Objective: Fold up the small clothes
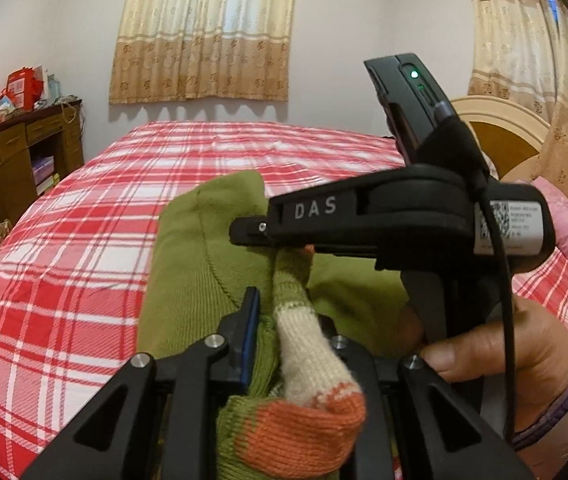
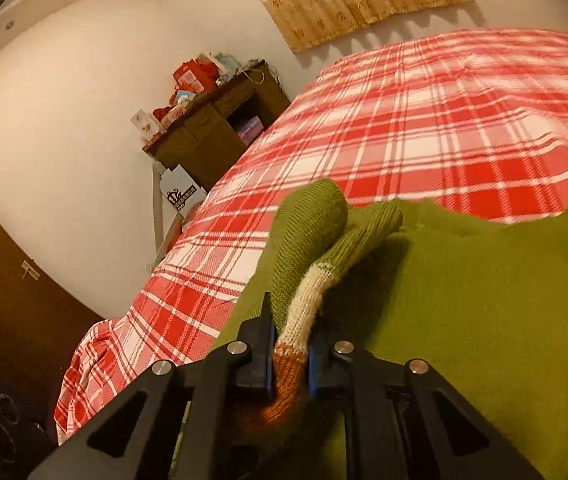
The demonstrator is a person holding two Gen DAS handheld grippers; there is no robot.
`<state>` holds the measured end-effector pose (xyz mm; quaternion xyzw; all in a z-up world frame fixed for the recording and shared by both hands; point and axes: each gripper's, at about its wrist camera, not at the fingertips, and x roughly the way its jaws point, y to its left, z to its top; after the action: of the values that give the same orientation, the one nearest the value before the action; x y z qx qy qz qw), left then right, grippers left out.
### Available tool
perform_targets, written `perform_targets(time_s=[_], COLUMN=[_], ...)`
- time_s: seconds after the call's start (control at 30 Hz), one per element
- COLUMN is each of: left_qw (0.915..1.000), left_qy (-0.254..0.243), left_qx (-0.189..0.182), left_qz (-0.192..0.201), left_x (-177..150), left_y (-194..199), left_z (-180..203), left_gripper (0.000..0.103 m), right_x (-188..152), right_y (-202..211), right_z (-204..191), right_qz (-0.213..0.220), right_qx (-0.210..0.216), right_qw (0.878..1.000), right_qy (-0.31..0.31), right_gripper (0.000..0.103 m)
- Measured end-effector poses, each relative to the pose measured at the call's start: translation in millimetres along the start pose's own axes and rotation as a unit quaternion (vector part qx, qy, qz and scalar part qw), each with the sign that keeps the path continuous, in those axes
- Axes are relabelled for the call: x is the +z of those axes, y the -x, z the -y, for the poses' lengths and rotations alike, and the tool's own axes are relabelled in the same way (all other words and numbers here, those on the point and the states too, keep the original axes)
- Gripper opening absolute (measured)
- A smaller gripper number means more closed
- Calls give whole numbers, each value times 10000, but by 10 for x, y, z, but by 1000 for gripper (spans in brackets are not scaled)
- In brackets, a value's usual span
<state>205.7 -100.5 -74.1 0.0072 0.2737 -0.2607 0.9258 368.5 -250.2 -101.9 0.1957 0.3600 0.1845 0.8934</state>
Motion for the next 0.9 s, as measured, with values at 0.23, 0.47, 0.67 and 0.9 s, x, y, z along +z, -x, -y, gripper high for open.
perform_targets(time_s=[0.23,0.47,0.67,0.9], left_qw=[9992,9964,9928,9903], left_qy=[-280,-601,-804,-883], left_qx=[-277,-595,-870,-994], left_qz=[9,-75,-155,-406], left_x=[60,55,44,-22], left_y=[-51,-149,-247,-427], left_z=[396,842,1201,1424], left_gripper=[9,7,7,7], right_x=[22,4,-30,-149], right_y=[365,749,1054,1107], right_z=[269,573,889,1324], right_qz=[108,218,212,4], right_qx=[-147,-389,-648,-758], right_qw=[9998,9990,9977,9965], right_qy=[-52,21,-18,-339], right_gripper=[11,11,10,10])
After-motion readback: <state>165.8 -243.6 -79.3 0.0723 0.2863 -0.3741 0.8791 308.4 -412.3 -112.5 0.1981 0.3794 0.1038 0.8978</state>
